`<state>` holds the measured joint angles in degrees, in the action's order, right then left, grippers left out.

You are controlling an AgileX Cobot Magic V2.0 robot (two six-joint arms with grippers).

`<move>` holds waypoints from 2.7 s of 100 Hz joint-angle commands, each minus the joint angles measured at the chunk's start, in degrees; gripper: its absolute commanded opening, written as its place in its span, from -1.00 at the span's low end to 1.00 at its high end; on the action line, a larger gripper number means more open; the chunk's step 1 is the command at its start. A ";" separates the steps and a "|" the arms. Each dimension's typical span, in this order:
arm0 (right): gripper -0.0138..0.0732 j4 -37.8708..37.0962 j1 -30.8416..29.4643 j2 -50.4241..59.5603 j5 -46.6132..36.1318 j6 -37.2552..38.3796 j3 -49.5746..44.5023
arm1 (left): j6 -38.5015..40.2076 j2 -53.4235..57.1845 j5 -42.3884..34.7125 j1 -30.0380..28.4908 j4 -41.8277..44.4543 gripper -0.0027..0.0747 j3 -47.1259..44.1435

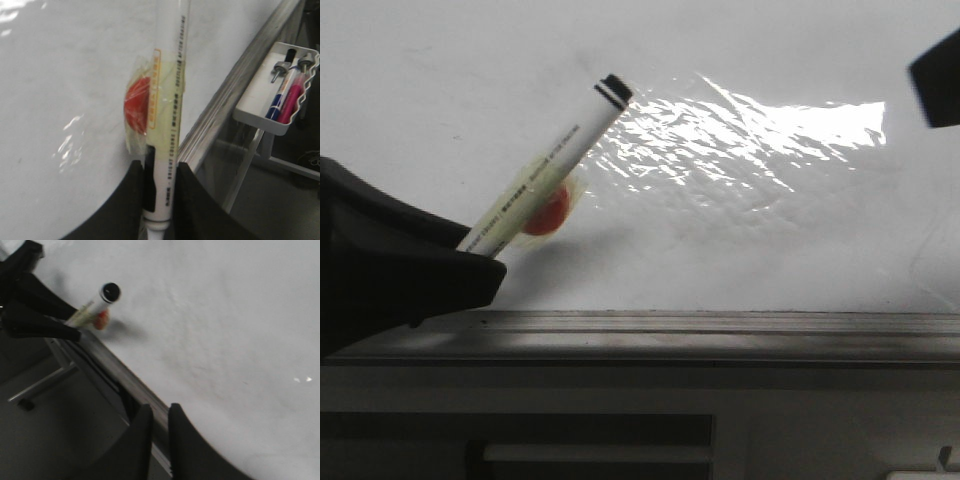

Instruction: Write number 9 on whiteboard

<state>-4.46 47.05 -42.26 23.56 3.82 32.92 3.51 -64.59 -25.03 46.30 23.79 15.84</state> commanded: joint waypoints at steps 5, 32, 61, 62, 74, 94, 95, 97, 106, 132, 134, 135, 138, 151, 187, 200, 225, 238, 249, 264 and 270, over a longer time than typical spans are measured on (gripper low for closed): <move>0.30 -0.31 6.41 -5.50 -4.92 -0.66 5.44 | 0.09 0.58 -10.00 0.17 5.40 -0.98 1.43; 0.22 -0.39 8.96 -13.76 -5.44 -0.66 11.50 | 0.09 0.58 -11.71 0.17 13.31 -0.98 1.43; 0.16 -0.08 8.96 -17.40 -6.29 -0.66 12.16 | 0.09 0.58 -12.12 0.17 14.39 -0.98 1.43; 0.14 -0.08 8.96 -17.40 -6.34 -0.66 12.16 | 0.09 0.58 -12.12 0.17 14.39 -0.98 1.43; -0.29 -0.08 8.96 -17.40 -6.04 -0.66 12.29 | 0.09 0.58 -12.12 0.17 14.39 -0.98 1.43; -0.84 -0.08 8.96 -17.40 -6.15 -0.66 12.29 | 0.09 0.58 -12.12 0.17 18.52 -0.97 1.43; -0.84 -0.08 8.96 -17.40 -6.15 -0.66 12.29 | 0.09 0.58 -12.12 0.17 18.52 -0.96 1.43; -0.84 -0.08 8.96 -17.40 -6.15 -0.66 12.29 | 0.09 0.58 -12.12 0.17 18.52 -0.94 1.43; -0.84 -0.08 8.96 -17.40 -6.15 -0.66 12.29 | 0.09 0.58 -12.12 0.17 18.52 -0.74 1.43; -0.84 -0.19 8.83 -16.89 -4.72 -0.66 12.50 | 0.09 1.91 -12.12 0.17 11.49 -0.05 1.43; -0.84 -0.19 8.68 -16.73 -4.33 -0.66 12.62 | 0.09 2.31 -12.12 0.17 10.06 -0.06 1.43; -0.84 -0.19 8.71 -16.56 -4.14 -0.66 12.62 | 0.09 2.80 -12.12 0.17 9.58 -0.06 1.43; -0.84 -0.19 8.27 -16.18 -3.97 -0.66 12.75 | 0.09 4.01 -12.12 0.17 6.97 -0.06 1.43; -0.84 -0.19 5.83 -13.44 -2.75 0.31 14.21 | 0.09 11.74 -12.12 -0.62 -0.70 -0.06 1.43; -0.84 0.04 -7.16 -13.38 4.82 2.82 23.14 | 0.09 23.38 -12.00 -5.13 -7.46 -0.07 1.43; -0.84 0.04 -8.46 -15.67 7.27 3.42 26.09 | 0.09 23.38 -12.00 -5.13 -8.90 -0.07 1.43; -0.84 0.04 -8.46 -22.31 4.05 4.23 28.72 | 0.33 23.38 -12.00 -5.13 -8.90 -0.07 1.43; -0.84 0.99 -6.01 -26.59 2.71 4.23 29.14 | 0.33 23.38 -11.86 -5.13 -8.90 -0.07 1.43; -0.84 1.16 -4.10 -28.06 7.59 4.23 29.14 | 0.33 23.38 -11.66 -5.13 -8.90 -0.07 1.43; -0.84 0.12 -5.47 -26.67 12.22 4.23 29.14 | 0.33 23.38 -11.56 -5.13 -8.90 -0.07 1.43; -0.84 0.12 -6.39 -25.83 13.19 4.32 29.87 | 0.33 23.26 -11.54 -5.13 -8.90 -0.07 1.43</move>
<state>-0.35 42.72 -70.02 35.97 8.15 60.55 3.15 -41.48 -32.96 41.30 16.26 15.74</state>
